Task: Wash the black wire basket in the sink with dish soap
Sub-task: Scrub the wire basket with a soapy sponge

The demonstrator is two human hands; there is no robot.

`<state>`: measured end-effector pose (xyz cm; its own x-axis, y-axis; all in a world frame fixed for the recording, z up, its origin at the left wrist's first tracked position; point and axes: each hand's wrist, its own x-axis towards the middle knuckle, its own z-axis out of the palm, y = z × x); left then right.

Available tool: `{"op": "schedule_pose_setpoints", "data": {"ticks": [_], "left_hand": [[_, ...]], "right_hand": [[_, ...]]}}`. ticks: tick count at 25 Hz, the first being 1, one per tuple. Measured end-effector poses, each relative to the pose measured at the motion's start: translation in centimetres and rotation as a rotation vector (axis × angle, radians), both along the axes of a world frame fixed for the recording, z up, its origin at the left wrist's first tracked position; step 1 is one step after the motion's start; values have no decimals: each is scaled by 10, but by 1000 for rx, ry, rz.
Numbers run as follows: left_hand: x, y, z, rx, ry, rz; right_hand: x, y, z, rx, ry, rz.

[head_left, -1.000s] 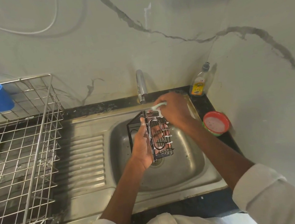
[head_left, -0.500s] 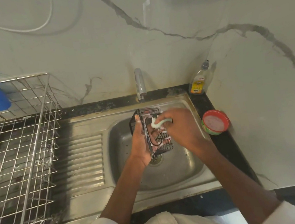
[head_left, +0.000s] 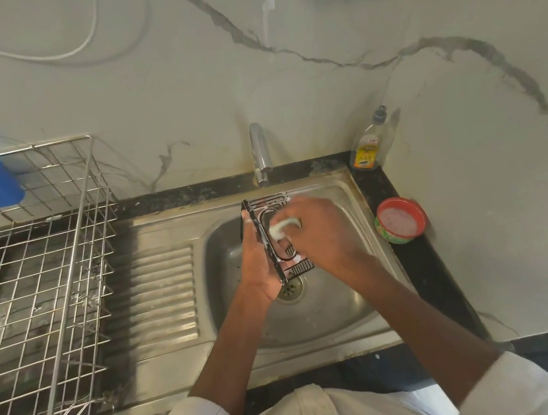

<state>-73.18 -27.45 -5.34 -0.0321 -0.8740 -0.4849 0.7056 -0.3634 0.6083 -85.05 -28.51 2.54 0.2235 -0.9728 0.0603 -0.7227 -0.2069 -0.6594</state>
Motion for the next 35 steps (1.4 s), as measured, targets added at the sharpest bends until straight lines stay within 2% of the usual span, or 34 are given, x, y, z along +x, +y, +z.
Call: {"op": "schedule_pose_setpoints", "data": {"ticks": [2, 4, 6, 8, 10, 12, 14, 17, 19, 21, 23, 24, 28, 31, 32, 33, 35], "left_hand": [[3, 1, -1, 0, 12, -12], [-1, 4, 1, -1, -35, -18], [-7, 6, 5, 9, -79, -25], [-6, 5, 5, 14, -100, -8], [2, 1, 5, 6, -54, 40], [14, -2, 5, -3, 50, 90], [21, -3, 5, -5, 85, 121], [18, -6, 8, 2, 52, 209], [18, -8, 8, 16, 53, 283], [20, -11, 3, 79, 67, 326], [19, -12, -3, 104, 54, 303], [16, -12, -4, 106, 54, 296], [12, -16, -8, 108, 99, 341], [8, -14, -4, 82, 34, 264], [6, -12, -2, 83, 45, 246], [3, -12, 0, 86, 59, 236], [3, -10, -1, 76, 93, 238]], "right_hand": [[-5, 2, 0, 37, 117, 43], [2, -7, 0, -10, 88, -140], [20, -12, 5, -23, -162, -261], [33, -5, 8, -9, -336, -182], [30, 12, 5, 57, -264, -34], [13, 22, -6, 155, -42, 59], [-4, 21, -16, 177, 106, -12], [0, 25, -18, 65, -105, -204], [10, 32, -17, 1, -231, -146], [10, 35, -21, -83, -274, -145], [5, 30, -28, -150, -320, -313], [3, 30, -30, -150, -334, -345], [4, 49, -30, -117, -380, -67], [0, 41, -22, 7, -646, -198], [3, 40, -20, 62, -631, -196], [7, 41, -20, 92, -526, -167], [2, 42, -28, 65, -207, -145]]}}
